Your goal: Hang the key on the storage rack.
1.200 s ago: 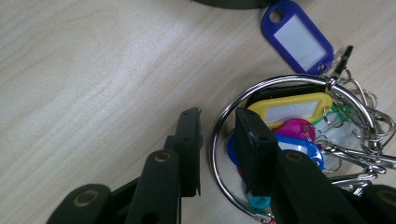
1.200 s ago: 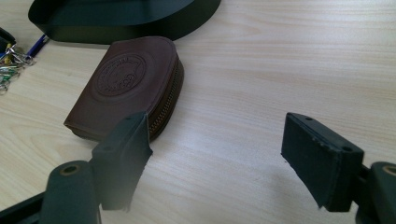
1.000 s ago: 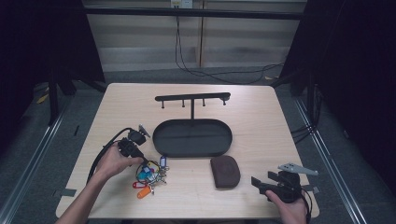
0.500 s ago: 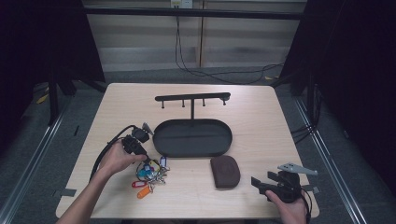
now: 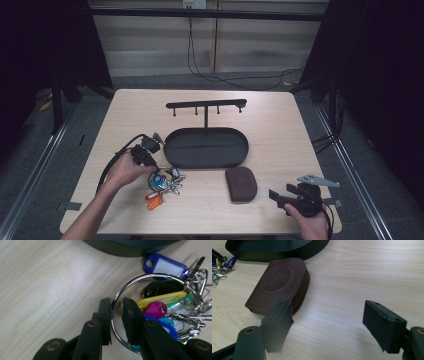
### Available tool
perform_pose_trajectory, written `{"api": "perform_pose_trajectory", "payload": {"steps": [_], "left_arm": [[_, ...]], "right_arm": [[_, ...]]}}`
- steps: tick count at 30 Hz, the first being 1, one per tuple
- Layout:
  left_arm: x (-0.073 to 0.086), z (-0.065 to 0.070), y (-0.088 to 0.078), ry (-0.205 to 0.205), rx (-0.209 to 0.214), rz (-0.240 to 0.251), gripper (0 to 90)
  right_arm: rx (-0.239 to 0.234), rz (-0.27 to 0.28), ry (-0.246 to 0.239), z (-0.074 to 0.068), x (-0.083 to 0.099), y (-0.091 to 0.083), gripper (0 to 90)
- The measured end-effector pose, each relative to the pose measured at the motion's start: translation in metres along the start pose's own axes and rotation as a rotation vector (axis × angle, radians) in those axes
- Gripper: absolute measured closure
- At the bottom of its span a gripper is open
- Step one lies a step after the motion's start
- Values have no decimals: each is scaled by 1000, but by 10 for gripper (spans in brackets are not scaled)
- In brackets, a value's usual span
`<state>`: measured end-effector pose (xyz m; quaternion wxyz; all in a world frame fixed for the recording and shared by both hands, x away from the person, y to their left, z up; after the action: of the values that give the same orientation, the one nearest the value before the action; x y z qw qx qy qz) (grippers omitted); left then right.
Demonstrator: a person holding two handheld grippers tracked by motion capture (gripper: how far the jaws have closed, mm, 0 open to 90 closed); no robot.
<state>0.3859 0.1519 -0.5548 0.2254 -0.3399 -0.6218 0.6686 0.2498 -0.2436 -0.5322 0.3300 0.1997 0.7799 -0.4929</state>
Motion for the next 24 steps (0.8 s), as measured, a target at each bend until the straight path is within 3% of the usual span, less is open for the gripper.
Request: {"api": "perform_pose_trajectory", "payload": {"steps": [1, 6, 10, 14, 20, 24], "left_arm": [[0, 1, 0, 8, -23, -2, 806], [-1, 5, 0, 28, -41, -26, 861], [-4, 5, 1, 0, -52, -68, 864], [-4, 2, 1, -31, -5, -92, 864], [0, 1, 0, -59, 68, -76, 864], [0, 1, -5, -58, 90, -53, 865]], "right_arm": [[2, 0, -1, 0, 0, 0, 236], [3, 0, -3, 0, 0, -1, 236], [5, -2, -2, 0, 0, 0, 236], [4, -2, -1, 0, 1, 0, 236], [4, -8, 1, 1, 1, 0, 236], [6, -8, 1, 1, 1, 0, 236]]}}
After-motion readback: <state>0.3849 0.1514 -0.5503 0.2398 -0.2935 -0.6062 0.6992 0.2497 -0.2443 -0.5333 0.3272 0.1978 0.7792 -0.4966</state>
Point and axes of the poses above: each handheld gripper's, and its own axes: y roughly forward along the jaws, x roughly out of its underside, z roughly to its right, the point moved 9 cm from there along y, roughly forward along the jaws, and after that the axes turned 4 degrees about -x, right-handed, at the moved point
